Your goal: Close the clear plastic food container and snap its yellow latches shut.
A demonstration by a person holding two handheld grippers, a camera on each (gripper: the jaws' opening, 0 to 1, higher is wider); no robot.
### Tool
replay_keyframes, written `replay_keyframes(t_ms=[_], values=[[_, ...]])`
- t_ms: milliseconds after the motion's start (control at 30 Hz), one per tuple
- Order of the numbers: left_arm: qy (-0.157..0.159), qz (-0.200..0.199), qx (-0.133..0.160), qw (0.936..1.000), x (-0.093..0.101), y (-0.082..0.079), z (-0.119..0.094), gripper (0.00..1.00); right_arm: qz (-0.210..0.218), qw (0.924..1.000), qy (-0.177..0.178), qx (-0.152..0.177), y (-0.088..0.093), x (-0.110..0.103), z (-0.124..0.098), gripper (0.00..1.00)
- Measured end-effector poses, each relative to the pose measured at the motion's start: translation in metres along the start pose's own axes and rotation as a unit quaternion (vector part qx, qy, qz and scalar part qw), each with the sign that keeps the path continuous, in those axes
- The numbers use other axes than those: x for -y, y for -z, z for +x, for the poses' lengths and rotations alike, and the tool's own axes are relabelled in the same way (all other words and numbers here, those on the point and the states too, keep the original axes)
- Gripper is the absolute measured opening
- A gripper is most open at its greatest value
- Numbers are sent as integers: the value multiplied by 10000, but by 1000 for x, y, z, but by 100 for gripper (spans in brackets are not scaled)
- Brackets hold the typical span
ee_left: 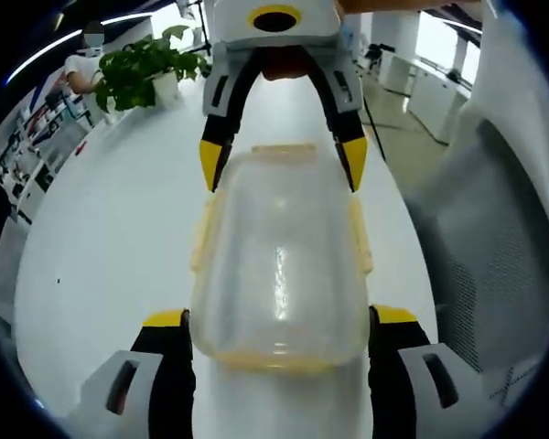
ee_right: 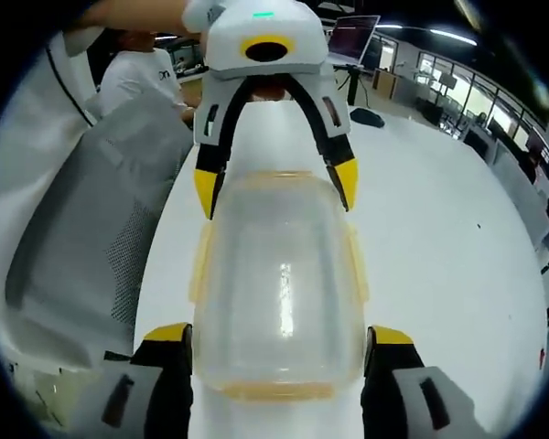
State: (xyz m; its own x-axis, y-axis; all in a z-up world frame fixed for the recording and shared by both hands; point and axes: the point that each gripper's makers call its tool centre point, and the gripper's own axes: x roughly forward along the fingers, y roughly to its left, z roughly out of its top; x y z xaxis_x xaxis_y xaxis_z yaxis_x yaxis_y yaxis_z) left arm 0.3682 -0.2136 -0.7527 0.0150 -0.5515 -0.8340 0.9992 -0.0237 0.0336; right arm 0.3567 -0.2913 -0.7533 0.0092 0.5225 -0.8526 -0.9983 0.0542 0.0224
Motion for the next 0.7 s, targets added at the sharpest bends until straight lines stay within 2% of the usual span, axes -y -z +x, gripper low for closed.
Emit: replay_keyframes(t_ms=[267, 700], values=[[-5, 28, -88, 10000, 0, 8, -5, 76, -10, 10000, 9, -50, -8, -1, 6, 76], [-101, -115, -156, 9998, 3, 45, -29, 76, -177, 9996, -83, -192, -44, -2, 29, 76]])
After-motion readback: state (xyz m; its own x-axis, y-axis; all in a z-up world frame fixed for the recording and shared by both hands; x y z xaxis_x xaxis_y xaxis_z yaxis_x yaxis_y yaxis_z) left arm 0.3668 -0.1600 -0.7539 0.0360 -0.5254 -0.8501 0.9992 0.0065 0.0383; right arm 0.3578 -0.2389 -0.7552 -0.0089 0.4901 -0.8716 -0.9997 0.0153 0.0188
